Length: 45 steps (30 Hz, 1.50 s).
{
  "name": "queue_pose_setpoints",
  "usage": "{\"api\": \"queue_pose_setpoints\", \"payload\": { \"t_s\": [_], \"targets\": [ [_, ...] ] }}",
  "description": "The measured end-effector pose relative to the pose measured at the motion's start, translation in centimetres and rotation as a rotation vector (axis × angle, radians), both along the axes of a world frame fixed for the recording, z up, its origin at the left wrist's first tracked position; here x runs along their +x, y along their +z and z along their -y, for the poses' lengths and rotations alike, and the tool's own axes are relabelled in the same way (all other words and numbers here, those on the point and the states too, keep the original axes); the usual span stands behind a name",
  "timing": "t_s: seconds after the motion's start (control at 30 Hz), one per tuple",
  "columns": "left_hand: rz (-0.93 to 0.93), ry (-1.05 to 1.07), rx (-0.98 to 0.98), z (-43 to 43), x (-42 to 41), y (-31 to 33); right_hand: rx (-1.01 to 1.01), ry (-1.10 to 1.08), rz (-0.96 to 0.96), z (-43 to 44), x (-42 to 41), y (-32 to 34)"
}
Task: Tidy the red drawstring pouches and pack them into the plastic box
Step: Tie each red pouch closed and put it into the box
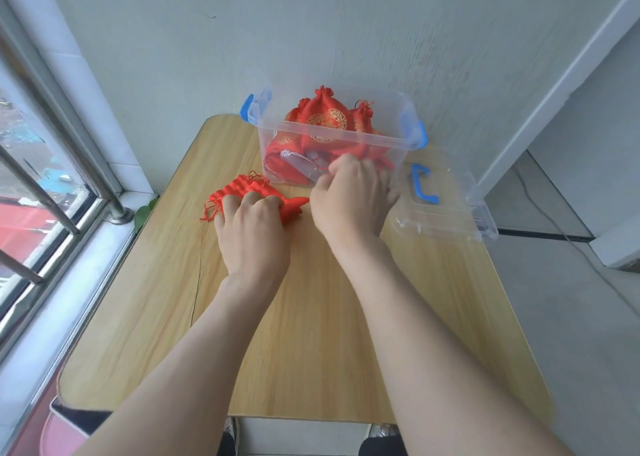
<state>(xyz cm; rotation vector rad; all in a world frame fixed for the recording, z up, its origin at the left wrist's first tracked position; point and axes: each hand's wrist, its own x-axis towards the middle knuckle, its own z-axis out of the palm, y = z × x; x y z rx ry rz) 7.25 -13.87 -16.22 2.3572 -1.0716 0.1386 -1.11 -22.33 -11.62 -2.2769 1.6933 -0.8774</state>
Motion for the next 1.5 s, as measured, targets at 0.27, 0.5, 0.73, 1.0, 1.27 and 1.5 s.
{"api": "queue_pose_setpoints", "payload": {
  "t_s": [0.27,0.5,0.73,1.0,1.27,1.5],
  "targets": [
    [0.046,-0.434,-0.354,-1.0,-1.0,0.8,1.194,-0.027,1.023,-1.4,-3.3,-0.2],
    [-0.153,-0.631,-0.278,-3.3,-3.5,1.5,0.951,-0.029,0.987,-2.8,-6.7,-1.6],
    [-0.355,-0.303,-0.484,-5.2,-5.1,3.2,0.682,-0.012,0.949,-4.4,-8.5,-0.5],
    [-0.938,-0.237,-0.399,-5.5,-6.6,3.8,0.684,0.171,0.794,-7.3,-9.4,0.9],
    [-0.961,-0.203,-0.525,-3.9,-5.2,4.2,0.659,0.129,0.711,-6.3,-8.9,0.4],
    [-1.171,-0.110,-0.645,-2.6,-4.4,4.6,0.621,0.104,0.867,-4.5,-7.2,0.4]
  ]
}}
